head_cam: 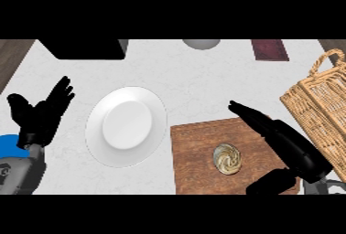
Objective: Pick the cupcake from the cutting board and place it in the basket
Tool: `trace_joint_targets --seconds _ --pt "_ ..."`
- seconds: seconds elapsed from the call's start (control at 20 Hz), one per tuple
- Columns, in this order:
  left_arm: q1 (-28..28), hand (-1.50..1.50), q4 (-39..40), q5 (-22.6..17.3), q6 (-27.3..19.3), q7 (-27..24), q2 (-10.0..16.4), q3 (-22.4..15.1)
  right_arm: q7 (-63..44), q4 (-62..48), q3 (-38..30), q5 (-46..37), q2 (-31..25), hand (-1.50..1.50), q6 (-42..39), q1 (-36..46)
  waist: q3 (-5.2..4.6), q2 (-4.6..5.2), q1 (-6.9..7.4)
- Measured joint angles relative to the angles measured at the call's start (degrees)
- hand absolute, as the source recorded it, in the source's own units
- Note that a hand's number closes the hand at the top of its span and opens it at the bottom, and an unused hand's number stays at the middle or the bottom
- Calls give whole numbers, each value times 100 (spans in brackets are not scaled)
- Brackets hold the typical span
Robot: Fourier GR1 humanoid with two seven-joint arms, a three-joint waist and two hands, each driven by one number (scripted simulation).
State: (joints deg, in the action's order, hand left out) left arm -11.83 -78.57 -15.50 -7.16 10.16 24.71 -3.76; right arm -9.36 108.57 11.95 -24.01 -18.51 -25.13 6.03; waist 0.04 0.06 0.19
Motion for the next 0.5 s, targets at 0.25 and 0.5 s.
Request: trace_joint_targets --seconds 0.25,0.5 --pt "-40 0 -9 119 124 71 -51 143 144 -686 300 -593 233 -150 139 159 -2 -2 -1" --pt "53 0 -71 272 255 89 -157 298 256 -1184 435 -1030 383 -150 144 268 -3 -5 -4"
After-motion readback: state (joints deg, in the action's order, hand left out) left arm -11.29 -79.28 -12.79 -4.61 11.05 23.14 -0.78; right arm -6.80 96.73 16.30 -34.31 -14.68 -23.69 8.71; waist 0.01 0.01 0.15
